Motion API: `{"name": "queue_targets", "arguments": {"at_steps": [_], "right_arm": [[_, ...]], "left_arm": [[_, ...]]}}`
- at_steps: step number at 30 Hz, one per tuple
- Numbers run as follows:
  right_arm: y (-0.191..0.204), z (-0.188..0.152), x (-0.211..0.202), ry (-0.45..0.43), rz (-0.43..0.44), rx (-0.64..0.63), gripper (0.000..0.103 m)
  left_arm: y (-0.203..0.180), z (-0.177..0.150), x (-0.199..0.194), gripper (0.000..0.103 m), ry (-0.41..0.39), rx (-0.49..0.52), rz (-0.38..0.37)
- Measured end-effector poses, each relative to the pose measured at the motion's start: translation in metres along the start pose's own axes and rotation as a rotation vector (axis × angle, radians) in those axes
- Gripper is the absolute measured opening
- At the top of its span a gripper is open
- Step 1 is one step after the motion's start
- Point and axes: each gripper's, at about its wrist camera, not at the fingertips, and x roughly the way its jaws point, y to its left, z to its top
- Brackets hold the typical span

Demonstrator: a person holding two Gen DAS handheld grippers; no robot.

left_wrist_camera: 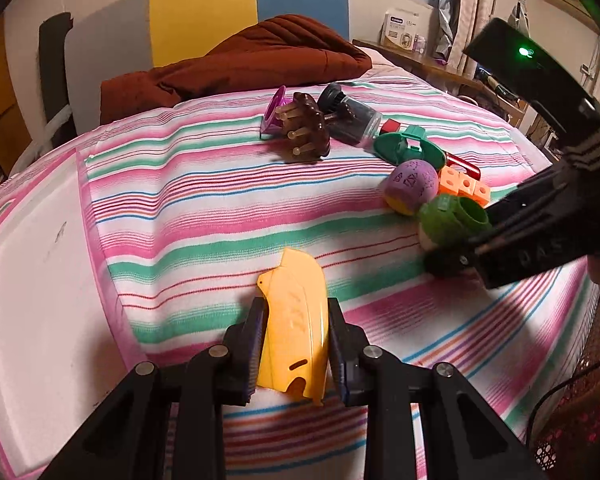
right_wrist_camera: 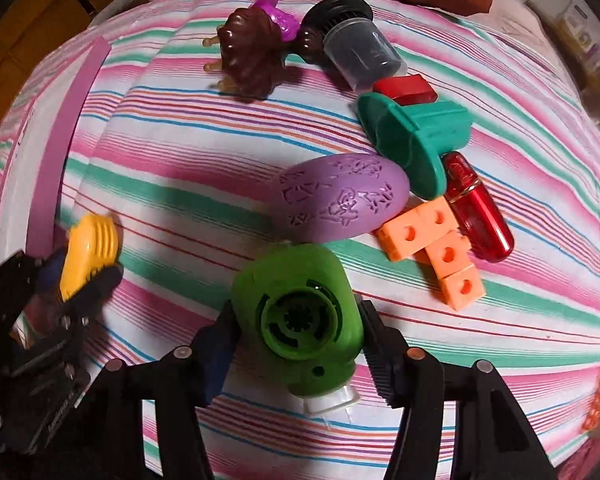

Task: Organize rigid objects
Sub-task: 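Lift the yellow piece with the left gripper while the right gripper grasps the green plug device, then carry the yellow piece into the white tray and open the left gripper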

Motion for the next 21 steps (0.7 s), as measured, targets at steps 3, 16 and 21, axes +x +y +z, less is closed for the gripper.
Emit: {"name": "queue_targets", "arguments": {"at_steps": [3,16,21], "right_arm": [[0.007,-0.002,-0.001,-0.008,0.039,-0.008,0.057],[0.044,-0.006,0.007,-0.172,0.076,-0.061,0.057],[0.041,-0.009,0.009,-0.183,0.094,-0.055,0.057]], "left_arm": [[0.001,-0.004,-0.004,0.028,-0.002,0.003,-0.007],[0.02,-0.013,-0.053,0.028,-0.066,-0.07,-0.113],[0.053,-0.005,-0.087,0.028,-0.127,-0.172,-0.097]]}}
